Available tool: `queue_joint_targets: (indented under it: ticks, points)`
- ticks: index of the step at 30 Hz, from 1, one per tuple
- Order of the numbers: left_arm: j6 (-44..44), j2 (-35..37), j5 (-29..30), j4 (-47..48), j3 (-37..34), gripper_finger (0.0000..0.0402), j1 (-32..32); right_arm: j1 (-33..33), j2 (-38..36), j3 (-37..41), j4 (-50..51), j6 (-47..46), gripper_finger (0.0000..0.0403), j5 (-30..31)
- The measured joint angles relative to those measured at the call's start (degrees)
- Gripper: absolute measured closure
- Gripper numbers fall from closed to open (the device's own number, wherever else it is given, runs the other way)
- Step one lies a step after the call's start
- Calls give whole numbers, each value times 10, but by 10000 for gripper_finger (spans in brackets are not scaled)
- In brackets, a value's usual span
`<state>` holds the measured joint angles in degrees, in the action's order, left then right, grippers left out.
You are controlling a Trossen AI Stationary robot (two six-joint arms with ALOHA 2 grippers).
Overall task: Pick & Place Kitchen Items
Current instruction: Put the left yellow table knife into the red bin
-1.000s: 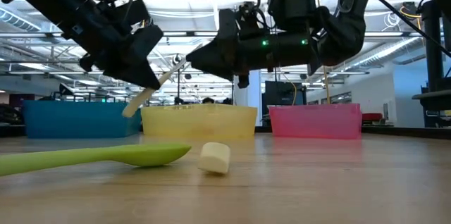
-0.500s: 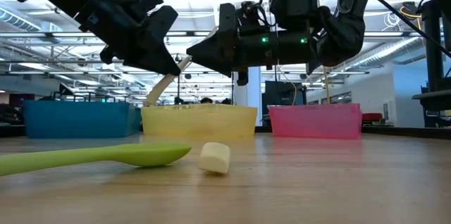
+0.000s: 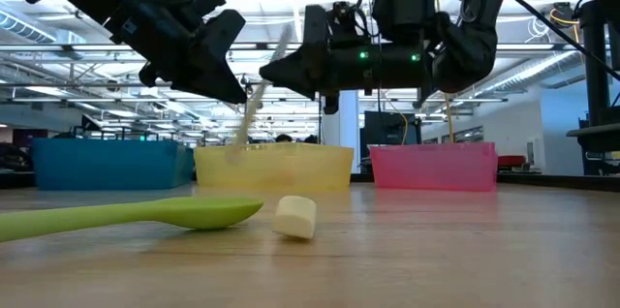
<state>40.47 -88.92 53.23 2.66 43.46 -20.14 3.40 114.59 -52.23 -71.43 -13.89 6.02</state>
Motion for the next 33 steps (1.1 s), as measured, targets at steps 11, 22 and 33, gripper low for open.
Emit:
queue_joint_targets:
  ticks: [11,22,33]
  points:
    - [0,0,-7,3,0,346,0,11,0,0,12,18,400,-18]
    - [4,0,-27,16,0,344,0,10,-112,67,68,76,401,-17]
    - [19,0,-43,21,0,344,-1,10,-335,304,13,91,401,235]
